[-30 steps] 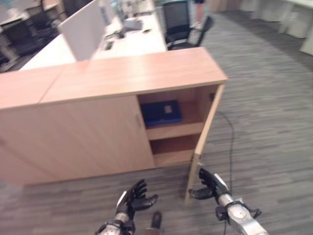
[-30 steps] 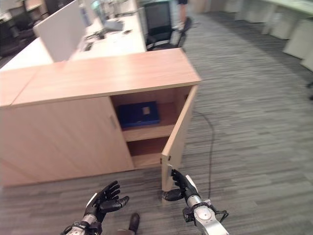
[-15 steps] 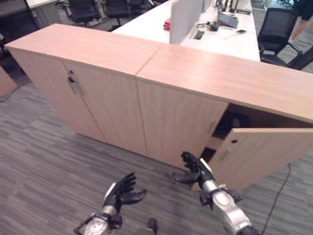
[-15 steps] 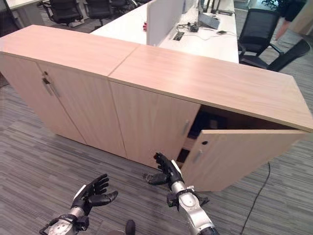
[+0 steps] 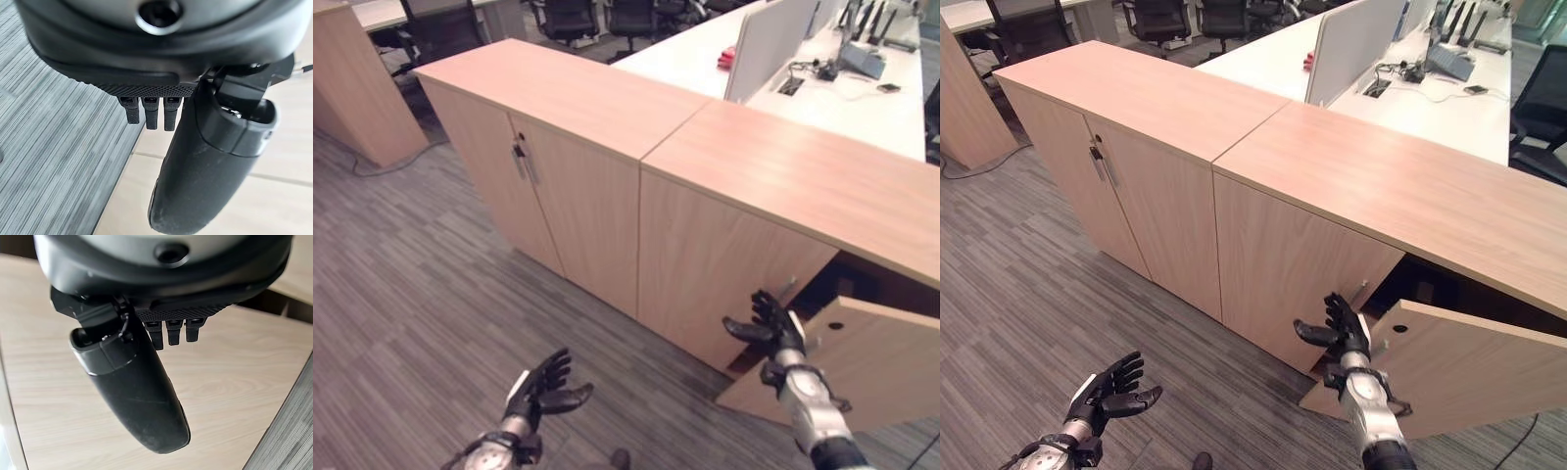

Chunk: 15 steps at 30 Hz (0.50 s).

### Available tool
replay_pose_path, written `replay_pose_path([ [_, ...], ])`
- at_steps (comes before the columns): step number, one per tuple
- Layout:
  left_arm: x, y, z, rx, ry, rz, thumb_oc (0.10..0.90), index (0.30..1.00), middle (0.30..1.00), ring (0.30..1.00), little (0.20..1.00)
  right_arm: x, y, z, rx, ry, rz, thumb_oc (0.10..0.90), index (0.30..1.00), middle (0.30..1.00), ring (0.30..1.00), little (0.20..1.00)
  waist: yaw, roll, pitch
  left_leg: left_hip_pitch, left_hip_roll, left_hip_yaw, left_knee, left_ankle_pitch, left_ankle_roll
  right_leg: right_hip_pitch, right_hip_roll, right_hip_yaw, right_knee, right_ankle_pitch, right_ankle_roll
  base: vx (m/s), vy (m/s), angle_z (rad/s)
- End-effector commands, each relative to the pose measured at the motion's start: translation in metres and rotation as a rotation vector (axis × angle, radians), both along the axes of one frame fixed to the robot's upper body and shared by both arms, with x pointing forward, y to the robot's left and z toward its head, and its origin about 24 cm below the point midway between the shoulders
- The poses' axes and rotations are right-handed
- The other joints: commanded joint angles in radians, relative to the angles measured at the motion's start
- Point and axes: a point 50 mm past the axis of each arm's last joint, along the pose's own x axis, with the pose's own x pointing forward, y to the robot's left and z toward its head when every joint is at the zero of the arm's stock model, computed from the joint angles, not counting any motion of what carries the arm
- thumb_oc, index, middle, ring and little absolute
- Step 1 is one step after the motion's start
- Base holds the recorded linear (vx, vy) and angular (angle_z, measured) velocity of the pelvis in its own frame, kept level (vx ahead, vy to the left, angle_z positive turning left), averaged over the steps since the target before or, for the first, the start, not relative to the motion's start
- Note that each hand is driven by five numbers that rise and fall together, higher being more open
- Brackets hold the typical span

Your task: Put the empty folder in the office cabinet

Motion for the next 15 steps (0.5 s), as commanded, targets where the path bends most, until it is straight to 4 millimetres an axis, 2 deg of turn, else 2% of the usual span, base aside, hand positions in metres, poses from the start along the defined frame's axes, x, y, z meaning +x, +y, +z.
replay_pose_path([
  [1,0.03,-0.01,0.029,-0.045,-0.201,-0.071,0.8,0.9,0.9,0.9,0.9,0.015,-0.105,0.076,-0.162,-0.21,-0.268,0.8,0.9,0.9,0.9,0.9,-0.031,0.013,-0.051,0.031,0.148,0.038,-0.001,-0.076,-0.109,0.082,0.004,-0.038,0.014,-0.105,0.058,0.03,-0.144,0.26],
  [4,0.03,-0.012,0.029,-0.056,-0.196,-0.068,0.8,0.9,0.9,0.9,0.9,0.021,-0.108,0.079,-0.128,-0.21,-0.272,0.8,0.9,0.9,0.9,0.9,-0.033,0.018,-0.048,0.035,0.162,0.036,-0.002,-0.07,-0.118,0.086,0.017,-0.038,0.01,-0.111,0.051,0.0,-0.087,0.1],
  [6,0.028,-0.015,0.026,-0.07,-0.182,-0.062,0.8,0.9,0.9,0.9,0.9,0.024,-0.099,0.079,-0.075,-0.223,-0.222,0.8,0.9,0.9,0.9,0.9,-0.041,0.029,-0.05,0.04,0.183,0.036,-0.005,-0.061,-0.131,0.092,0.036,-0.035,0.003,-0.123,0.041,0.0,-0.114,-0.08],
  [9,0.027,-0.017,0.025,-0.084,-0.179,-0.068,0.8,0.9,0.9,0.9,0.9,0.023,-0.097,0.075,-0.095,-0.185,-0.148,0.8,0.9,0.9,0.9,0.9,-0.046,0.035,-0.05,0.042,0.194,0.034,-0.005,-0.054,-0.14,0.096,0.049,-0.038,0.001,-0.131,0.034,-0.01,-0.097,-0.1],
  [10,0.026,-0.018,0.026,-0.088,-0.18,-0.078,0.8,0.9,0.9,0.9,0.9,0.022,-0.099,0.075,-0.123,-0.162,-0.117,0.8,0.9,0.9,0.9,0.9,-0.046,0.034,-0.049,0.041,0.198,0.033,-0.005,-0.05,-0.143,0.097,0.052,-0.037,0.0,-0.134,0.031,-0.02,-0.146,-0.02],
  [11,0.024,-0.022,0.025,-0.103,-0.172,-0.115,0.8,0.9,0.9,0.9,0.9,0.023,-0.109,0.077,-0.168,-0.103,-0.067,0.8,0.9,0.9,0.9,0.9,-0.043,0.037,-0.049,0.041,0.21,0.03,-0.004,-0.041,-0.152,0.1,0.061,-0.042,0.0,-0.14,0.027,-0.02,-0.111,-0.02],
  [12,0.024,-0.023,0.025,-0.105,-0.173,-0.114,0.8,0.9,0.9,0.9,0.9,0.023,-0.11,0.078,-0.169,-0.104,-0.065,0.8,0.9,0.9,0.9,0.9,-0.044,0.04,-0.049,0.041,0.211,0.03,-0.005,-0.041,-0.153,0.1,0.062,-0.042,0.0,-0.14,0.026,-0.03,-0.094,-0.05],
  [15,0.024,-0.03,0.025,-0.125,-0.166,-0.165,0.8,0.9,0.9,0.9,0.9,0.023,-0.13,0.078,-0.108,-0.049,-0.115,0.8,0.9,0.9,0.9,0.9,-0.038,0.048,-0.047,0.04,0.222,0.028,-0.003,-0.031,-0.162,0.105,0.072,-0.051,0.0,-0.148,0.022,-0.02,-0.071,-0.03],
])
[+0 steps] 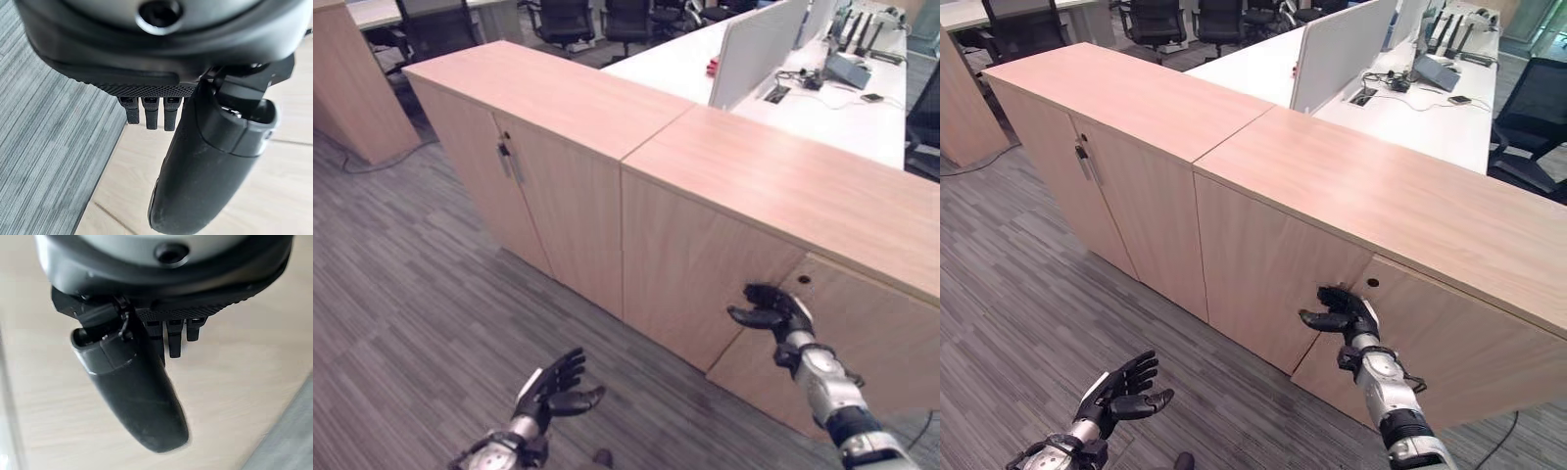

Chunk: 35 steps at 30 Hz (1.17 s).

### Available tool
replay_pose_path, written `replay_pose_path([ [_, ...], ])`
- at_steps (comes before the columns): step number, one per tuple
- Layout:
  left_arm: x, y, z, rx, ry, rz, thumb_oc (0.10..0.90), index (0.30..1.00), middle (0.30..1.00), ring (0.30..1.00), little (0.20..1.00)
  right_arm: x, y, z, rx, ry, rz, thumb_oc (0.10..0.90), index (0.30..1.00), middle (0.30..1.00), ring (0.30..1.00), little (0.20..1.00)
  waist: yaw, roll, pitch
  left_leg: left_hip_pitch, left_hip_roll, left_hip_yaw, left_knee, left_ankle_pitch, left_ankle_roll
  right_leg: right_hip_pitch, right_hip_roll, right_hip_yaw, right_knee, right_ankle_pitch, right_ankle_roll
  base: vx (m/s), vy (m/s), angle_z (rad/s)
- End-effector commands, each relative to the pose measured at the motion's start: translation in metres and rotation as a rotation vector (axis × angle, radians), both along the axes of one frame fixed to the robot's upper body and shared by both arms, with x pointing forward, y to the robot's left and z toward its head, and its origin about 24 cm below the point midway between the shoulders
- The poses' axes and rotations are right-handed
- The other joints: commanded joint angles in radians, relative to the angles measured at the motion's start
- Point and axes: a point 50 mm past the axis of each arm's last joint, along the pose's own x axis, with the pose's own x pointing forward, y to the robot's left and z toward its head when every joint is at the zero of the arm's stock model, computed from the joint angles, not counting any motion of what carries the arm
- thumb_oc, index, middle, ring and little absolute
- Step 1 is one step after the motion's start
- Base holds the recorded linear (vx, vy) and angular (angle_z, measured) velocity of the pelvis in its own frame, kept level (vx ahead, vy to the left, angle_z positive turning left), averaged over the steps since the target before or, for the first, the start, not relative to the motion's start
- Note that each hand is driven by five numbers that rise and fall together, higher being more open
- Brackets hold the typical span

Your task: Put the empty folder in the office cabinet

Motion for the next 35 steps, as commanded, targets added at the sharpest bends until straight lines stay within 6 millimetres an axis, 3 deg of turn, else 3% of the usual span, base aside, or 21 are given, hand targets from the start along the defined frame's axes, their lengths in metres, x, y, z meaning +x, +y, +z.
replay_pose_path([
  [1,0.028,-0.025,0.026,-0.085,-0.177,-0.124,0.8,0.9,0.9,0.9,0.9,0.017,-0.086,0.078,-0.067,-0.184,-0.257,0.8,0.9,0.9,0.9,0.9,-0.007,0.058,-0.048,0.016,0.138,0.029,-0.003,-0.03,-0.108,0.079,-0.007,-0.066,0.008,-0.112,0.064,-0.01,-0.074,0.0],
  [5,0.03,-0.034,0.025,-0.11,-0.171,-0.161,0.8,0.9,0.9,0.9,0.9,0.015,-0.102,0.082,0.008,-0.168,-0.326,0.8,0.9,0.9,0.9,0.9,0.0,0.069,-0.051,0.016,0.145,0.022,-0.003,-0.019,-0.116,0.088,0.002,-0.077,0.008,-0.121,0.06,0.0,-0.052,0.0],
  [7,0.03,-0.037,0.025,-0.12,-0.168,-0.167,0.8,0.9,0.9,0.9,0.9,0.017,-0.1,0.081,0.03,-0.172,-0.322,0.8,0.9,0.9,0.9,0.9,-0.001,0.077,-0.05,0.017,0.149,0.023,-0.004,-0.016,-0.121,0.089,0.007,-0.081,0.008,-0.123,0.057,-0.01,-0.032,0.0],
  [13,0.029,-0.039,0.022,-0.132,-0.163,-0.145,0.8,0.9,0.9,0.9,0.9,0.023,-0.065,0.063,0.146,-0.214,-0.243,0.8,0.9,0.9,0.9,0.9,-0.017,0.09,-0.05,0.024,0.161,0.049,-0.007,-0.014,-0.124,0.078,0.013,-0.073,0.008,-0.124,0.056,0.0,0.001,-0.08],
  [14,0.028,-0.037,0.021,-0.13,-0.159,-0.13,0.8,0.9,0.9,0.9,0.9,0.022,-0.05,0.057,0.185,-0.238,-0.217,0.8,0.9,0.9,0.9,0.9,-0.025,0.093,-0.049,0.024,0.163,0.054,-0.007,-0.015,-0.123,0.076,0.014,-0.069,0.008,-0.124,0.055,0.02,0.04,-0.12],
  [15,0.026,-0.034,0.017,-0.136,-0.151,-0.057,0.8,0.9,0.9,0.9,0.9,0.001,-0.003,0.037,0.347,-0.338,-0.177,0.8,0.9,0.9,0.9,0.9,-0.062,0.106,-0.048,0.03,0.163,0.063,-0.007,-0.024,-0.12,0.071,0.015,-0.055,0.008,-0.124,0.052,0.03,0.051,-0.05],
  [17,0.025,-0.031,0.013,-0.137,-0.145,0.0,0.8,0.9,0.9,0.9,0.9,-0.024,0.019,0.024,0.377,-0.365,-0.18,0.8,0.9,0.9,0.9,0.9,-0.089,0.11,-0.049,0.032,0.163,0.066,-0.007,-0.03,-0.118,0.071,0.014,-0.046,0.008,-0.125,0.051,0.03,0.042,-0.19],
  [18,0.023,-0.03,0.011,-0.136,-0.145,0.04,0.8,0.9,0.9,0.9,0.9,-0.045,0.031,0.011,0.393,-0.354,-0.195,0.8,0.9,0.9,0.9,0.9,-0.109,0.114,-0.049,0.036,0.164,0.071,-0.007,-0.035,-0.117,0.07,0.012,-0.041,0.008,-0.125,0.049,0.02,0.022,-0.25],
  [20,0.02,-0.029,0.009,-0.134,-0.141,0.056,0.8,0.9,0.9,0.9,0.9,-0.055,0.037,0.003,0.363,-0.322,-0.186,0.8,0.9,0.9,0.9,0.9,-0.117,0.115,-0.051,0.038,0.163,0.074,-0.007,-0.038,-0.117,0.069,0.012,-0.037,0.008,-0.125,0.049,0.01,0.026,-0.07],
  [21,0.018,-0.026,0.007,-0.113,-0.135,0.079,0.8,0.9,0.9,0.9,0.9,-0.069,0.053,-0.01,0.345,-0.253,-0.154,0.8,0.9,0.9,0.9,0.9,-0.136,0.115,-0.052,0.042,0.163,0.082,-0.007,-0.043,-0.115,0.063,0.01,-0.028,0.008,-0.122,0.05,0.0,0.026,-0.11],
  [22,0.018,-0.026,0.007,-0.112,-0.134,0.08,0.8,0.9,0.9,0.9,0.9,-0.069,0.053,-0.01,0.345,-0.252,-0.153,0.8,0.9,0.9,0.9,0.9,-0.136,0.114,-0.053,0.042,0.163,0.082,-0.007,-0.043,-0.115,0.063,0.01,-0.027,0.008,-0.122,0.05,0.0,0.033,-0.21],
  [25,0.015,-0.025,0.005,-0.077,-0.126,0.078,0.8,0.9,0.9,0.9,0.9,-0.093,0.067,-0.037,0.167,-0.078,-0.036,0.8,0.9,0.9,0.9,0.9,-0.17,0.114,-0.049,0.056,0.162,0.105,-0.007,-0.054,-0.109,0.053,0.007,0.0,0.008,-0.115,0.052,-0.01,0.051,-0.21],
  [29,0.016,-0.024,0.002,-0.029,-0.117,0.064,0.8,0.9,0.9,0.9,0.9,-0.104,0.07,-0.053,0.038,0.022,0.035,0.8,0.9,0.9,0.9,0.9,-0.196,0.112,-0.046,0.073,0.159,0.132,-0.007,-0.061,-0.104,0.044,0.005,0.029,0.008,-0.106,0.054,0.0,0.053,-0.17],
  [35,0.019,-0.022,-0.001,0.018,-0.105,0.046,0.8,0.9,0.9,0.9,0.9,-0.1,0.07,-0.059,-0.013,0.058,0.046,0.8,0.9,0.9,0.9,0.9,-0.214,0.106,-0.045,0.097,0.158,0.185,-0.007,-0.068,-0.097,0.022,-0.001,0.076,0.008,-0.087,0.061,-0.01,0.046,-0.29],
])
